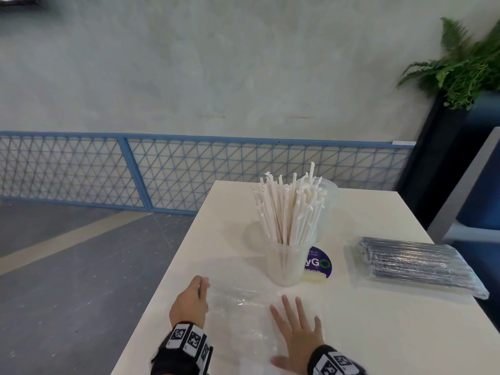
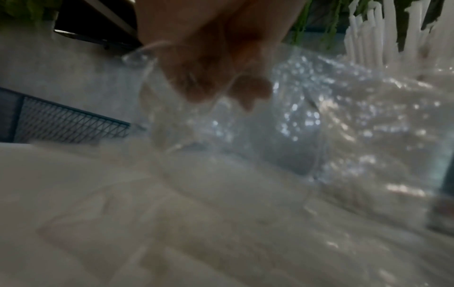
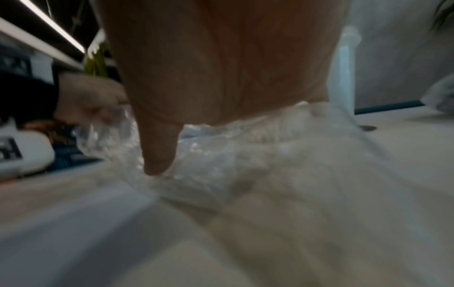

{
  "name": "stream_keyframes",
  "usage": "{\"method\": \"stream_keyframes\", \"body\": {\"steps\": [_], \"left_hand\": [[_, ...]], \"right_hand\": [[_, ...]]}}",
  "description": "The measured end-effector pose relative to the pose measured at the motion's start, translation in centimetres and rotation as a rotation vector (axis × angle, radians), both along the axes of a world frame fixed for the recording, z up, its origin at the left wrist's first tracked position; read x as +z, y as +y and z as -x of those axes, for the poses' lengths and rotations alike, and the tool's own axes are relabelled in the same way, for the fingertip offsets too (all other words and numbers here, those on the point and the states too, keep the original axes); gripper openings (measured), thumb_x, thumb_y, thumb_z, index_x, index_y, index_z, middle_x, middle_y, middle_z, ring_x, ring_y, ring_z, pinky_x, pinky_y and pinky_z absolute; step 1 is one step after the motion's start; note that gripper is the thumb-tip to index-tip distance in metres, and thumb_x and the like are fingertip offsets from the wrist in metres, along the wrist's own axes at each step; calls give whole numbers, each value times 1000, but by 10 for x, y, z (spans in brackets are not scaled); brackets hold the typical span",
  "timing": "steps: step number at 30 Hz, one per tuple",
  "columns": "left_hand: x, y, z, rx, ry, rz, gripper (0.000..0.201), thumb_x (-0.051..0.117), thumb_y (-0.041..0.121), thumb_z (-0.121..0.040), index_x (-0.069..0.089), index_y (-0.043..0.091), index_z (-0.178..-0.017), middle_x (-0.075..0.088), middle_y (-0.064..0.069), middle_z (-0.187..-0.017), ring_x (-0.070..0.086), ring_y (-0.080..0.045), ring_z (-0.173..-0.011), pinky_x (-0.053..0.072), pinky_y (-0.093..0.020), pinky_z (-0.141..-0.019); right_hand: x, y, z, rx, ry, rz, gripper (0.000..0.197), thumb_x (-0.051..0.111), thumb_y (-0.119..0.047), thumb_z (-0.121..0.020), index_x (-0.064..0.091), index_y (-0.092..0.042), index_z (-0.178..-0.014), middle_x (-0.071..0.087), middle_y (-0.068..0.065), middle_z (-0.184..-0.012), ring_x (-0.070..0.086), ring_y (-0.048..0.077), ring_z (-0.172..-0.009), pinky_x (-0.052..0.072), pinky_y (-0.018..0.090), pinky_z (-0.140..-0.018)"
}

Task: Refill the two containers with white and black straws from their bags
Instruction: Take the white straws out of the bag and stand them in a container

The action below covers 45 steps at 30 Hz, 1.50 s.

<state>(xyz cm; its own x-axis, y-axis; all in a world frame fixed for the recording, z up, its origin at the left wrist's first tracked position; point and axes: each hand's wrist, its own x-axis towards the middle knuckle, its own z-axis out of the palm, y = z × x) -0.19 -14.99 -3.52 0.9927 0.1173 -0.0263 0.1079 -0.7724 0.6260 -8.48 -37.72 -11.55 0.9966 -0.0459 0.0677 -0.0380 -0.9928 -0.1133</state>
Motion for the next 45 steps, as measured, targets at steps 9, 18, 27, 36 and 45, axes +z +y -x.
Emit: {"method": "stream_keyframes", "body": {"steps": [9,18,27,36,45], "left_hand": [[6,-67,24,-659,-14,-512,75,53,41,-89,10,21,-148,6,-2,-159,6,-22,-146,7,-45,-116],[-38,-46,16,-783,537,-610,117,10,99,-45,-21,41,-142,-42,9,-141,-29,-21,-141,-7,-63,-109],[-45,-10,7,-666,521,-526,111,21,96,-51,-23,45,-140,-48,-1,-138,-62,-14,-102,-9,-53,-113],[-12,-25,1,-571,502,-584,112,62,70,-65,1,27,-148,-9,-11,-158,-3,-29,-146,-1,-51,-117],[121,-68,-63,-712,212,-87,131,79,51,-61,-10,14,-148,4,-5,-158,15,-18,-144,19,-30,-117]], "right_hand": [[-20,-2,1,-33,40,-132,122,29,-92,-45,8,-28,-147,-1,-1,-159,-6,27,-146,51,58,-56],[-16,-11,1,-49,78,-132,113,20,-95,-55,15,-28,-147,3,-4,-158,-5,24,-146,51,57,-56],[-23,-40,4,-72,52,7,116,34,-83,-53,9,-22,-148,1,-4,-158,-4,12,-146,56,42,-52],[42,-36,11,37,365,-15,101,31,-81,-72,16,-15,-147,-26,-15,-153,13,-8,-139,30,69,-96],[169,-61,-31,-178,-271,-805,78,78,-36,-68,37,-18,-131,38,-8,-120,51,10,-109,43,27,-96]]}}
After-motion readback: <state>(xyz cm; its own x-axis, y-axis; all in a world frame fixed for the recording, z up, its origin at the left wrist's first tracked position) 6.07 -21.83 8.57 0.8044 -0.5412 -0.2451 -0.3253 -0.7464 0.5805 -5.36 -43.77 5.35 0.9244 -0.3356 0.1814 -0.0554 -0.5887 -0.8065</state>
